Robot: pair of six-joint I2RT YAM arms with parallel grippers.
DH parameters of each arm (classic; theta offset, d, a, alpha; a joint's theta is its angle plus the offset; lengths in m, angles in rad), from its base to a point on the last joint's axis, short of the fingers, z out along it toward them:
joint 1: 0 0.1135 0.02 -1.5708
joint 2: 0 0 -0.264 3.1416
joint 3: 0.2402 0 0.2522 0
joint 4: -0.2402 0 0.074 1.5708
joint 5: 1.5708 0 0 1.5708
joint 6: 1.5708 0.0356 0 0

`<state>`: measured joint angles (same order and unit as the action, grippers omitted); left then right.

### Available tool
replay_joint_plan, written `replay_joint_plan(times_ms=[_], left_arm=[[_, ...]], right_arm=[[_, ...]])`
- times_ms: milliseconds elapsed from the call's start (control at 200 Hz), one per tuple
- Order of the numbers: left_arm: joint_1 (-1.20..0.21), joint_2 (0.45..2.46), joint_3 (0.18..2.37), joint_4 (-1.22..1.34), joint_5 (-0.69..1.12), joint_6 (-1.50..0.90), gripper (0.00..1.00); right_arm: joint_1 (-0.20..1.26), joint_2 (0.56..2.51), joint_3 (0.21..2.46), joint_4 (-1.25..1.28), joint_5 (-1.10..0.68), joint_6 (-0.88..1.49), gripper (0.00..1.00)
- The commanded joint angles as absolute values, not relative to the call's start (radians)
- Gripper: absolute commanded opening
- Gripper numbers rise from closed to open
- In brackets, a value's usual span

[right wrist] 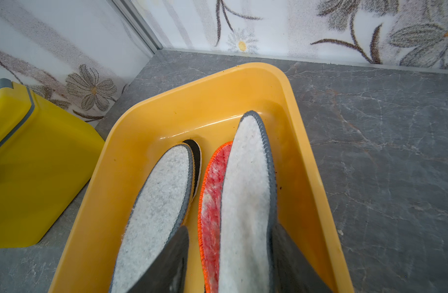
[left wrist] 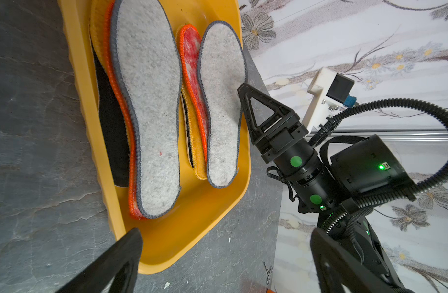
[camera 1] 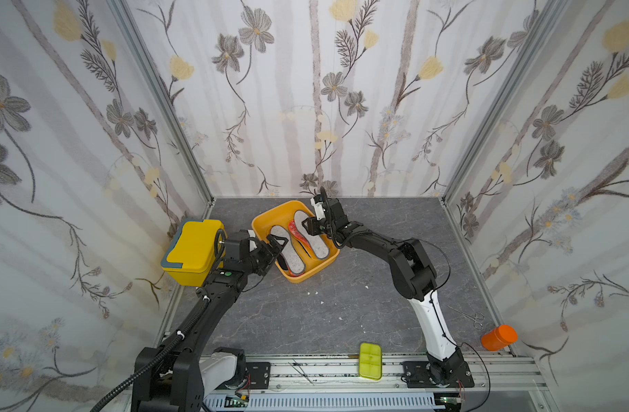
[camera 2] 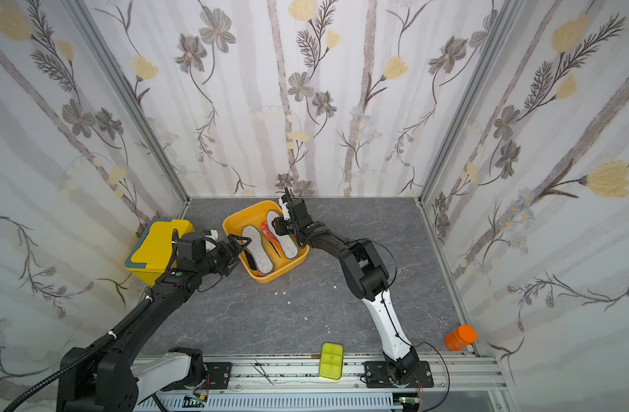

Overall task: Put the insoles into the storage box
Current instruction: Place the insole in the storage box.

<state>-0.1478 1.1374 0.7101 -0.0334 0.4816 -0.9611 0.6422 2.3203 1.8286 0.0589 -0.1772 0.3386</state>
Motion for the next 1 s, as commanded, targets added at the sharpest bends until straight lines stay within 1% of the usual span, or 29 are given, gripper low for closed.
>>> replay_joint_plan(times_ms=[0,335,540,799,994], left_arm=[[-0.147,1.13,0.709,-0.032,0.47,-0.952,1.0],[-0.147,1.131,0.709,-0.031,0.471,-0.953,1.0],[-0.147,1.134,0.708,-0.029,0.473,-0.953,1.0],[-0.147,1.137,0.71,-0.029,0.473,-0.953,1.0],[-0.147,1.138,0.711,-0.029,0.474,-0.951,1.0]], right_arm=[[0.646,2.308,1.837,0.058,-0.198,0.333,0.53],[0.653,2.354,1.844,0.052,-0.235,0.338,0.53],[0.66,2.367,1.855,0.033,-0.21,0.323,0.54],[0.66,2.347,1.859,0.028,-0.179,0.297,0.58],[0.66,2.334,1.862,0.021,-0.149,0.273,0.63]])
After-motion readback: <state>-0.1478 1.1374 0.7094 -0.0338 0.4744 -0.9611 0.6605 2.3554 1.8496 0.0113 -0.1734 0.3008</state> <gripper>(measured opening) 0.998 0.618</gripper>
